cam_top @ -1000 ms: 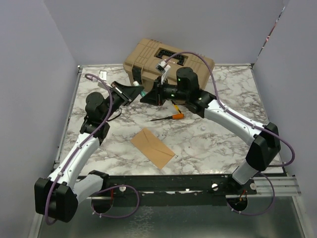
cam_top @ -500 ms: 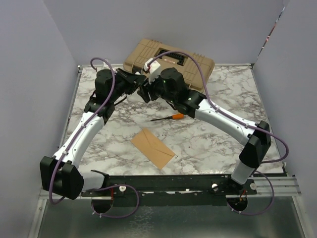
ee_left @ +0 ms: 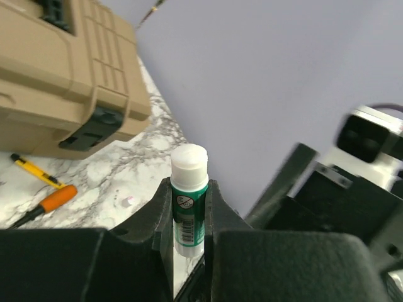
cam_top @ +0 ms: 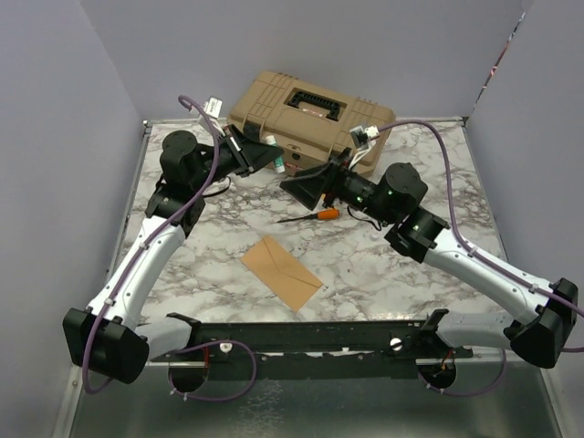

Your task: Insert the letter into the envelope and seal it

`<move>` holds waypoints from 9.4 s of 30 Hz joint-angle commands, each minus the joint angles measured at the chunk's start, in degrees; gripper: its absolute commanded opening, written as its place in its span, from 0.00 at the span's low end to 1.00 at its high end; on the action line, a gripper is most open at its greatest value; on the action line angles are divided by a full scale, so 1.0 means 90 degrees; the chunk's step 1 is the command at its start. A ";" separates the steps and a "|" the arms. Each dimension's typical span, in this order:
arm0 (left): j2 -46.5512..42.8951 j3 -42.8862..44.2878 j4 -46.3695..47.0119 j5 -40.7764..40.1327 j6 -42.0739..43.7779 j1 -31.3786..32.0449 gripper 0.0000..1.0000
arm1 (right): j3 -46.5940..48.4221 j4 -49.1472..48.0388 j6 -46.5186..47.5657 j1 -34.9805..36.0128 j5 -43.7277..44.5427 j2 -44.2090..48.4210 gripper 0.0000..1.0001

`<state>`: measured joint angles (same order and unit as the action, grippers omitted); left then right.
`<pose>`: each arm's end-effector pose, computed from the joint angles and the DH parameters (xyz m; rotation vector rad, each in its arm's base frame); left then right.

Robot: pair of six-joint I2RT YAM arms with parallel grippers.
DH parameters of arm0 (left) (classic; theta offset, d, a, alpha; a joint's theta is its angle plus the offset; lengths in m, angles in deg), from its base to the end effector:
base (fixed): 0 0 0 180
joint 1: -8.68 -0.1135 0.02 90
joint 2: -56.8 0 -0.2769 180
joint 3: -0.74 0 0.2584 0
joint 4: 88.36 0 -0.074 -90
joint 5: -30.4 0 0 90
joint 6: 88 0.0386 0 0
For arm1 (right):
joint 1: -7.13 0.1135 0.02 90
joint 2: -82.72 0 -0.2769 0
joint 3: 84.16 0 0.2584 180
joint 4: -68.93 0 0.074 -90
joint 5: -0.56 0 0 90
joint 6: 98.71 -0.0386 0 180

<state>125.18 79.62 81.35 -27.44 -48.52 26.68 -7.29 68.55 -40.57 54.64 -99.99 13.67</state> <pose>0.2587 -0.1057 0.4184 -0.0038 1.7437 -1.3454 0.1892 0.2170 0.4232 -0.3745 1.5124 1.2522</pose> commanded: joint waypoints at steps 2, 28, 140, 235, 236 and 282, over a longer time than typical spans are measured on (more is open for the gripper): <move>-0.0371 -0.0301 0.1348 0.1172 -0.0330 0.0001 0.00 | -0.0419 -0.0915 -0.1962 -0.0175 -0.0521 -0.0107 0.63; -0.0712 -0.0593 0.2396 0.1486 -0.0827 0.0036 0.00 | -0.0103 -0.2503 -0.1912 -0.0259 -0.1559 -0.0945 0.24; -0.0806 0.0556 0.0826 0.0223 -0.0060 -0.0021 0.36 | 0.3696 0.1672 0.2179 0.0630 0.0859 -0.2116 0.00; -0.1777 -0.1164 -0.0705 -0.0860 0.3514 0.0168 0.00 | -0.1292 0.4133 -0.1037 -0.2471 0.3671 -0.2600 0.28; -0.1777 -0.1168 -0.0702 -0.0859 0.3514 0.0168 0.00 | -0.1295 0.4147 -0.1053 -0.2475 0.3672 -0.2595 0.26; -0.1567 -0.2873 0.0455 0.0666 0.7944 0.1156 0.00 | 0.0923 0.2794 -0.1372 -0.1891 -0.4030 -0.1357 0.01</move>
<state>110.45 53.15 84.52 -24.47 20.43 36.74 -0.82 93.10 -51.43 36.26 -134.26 2.96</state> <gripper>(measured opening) 0.227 0.212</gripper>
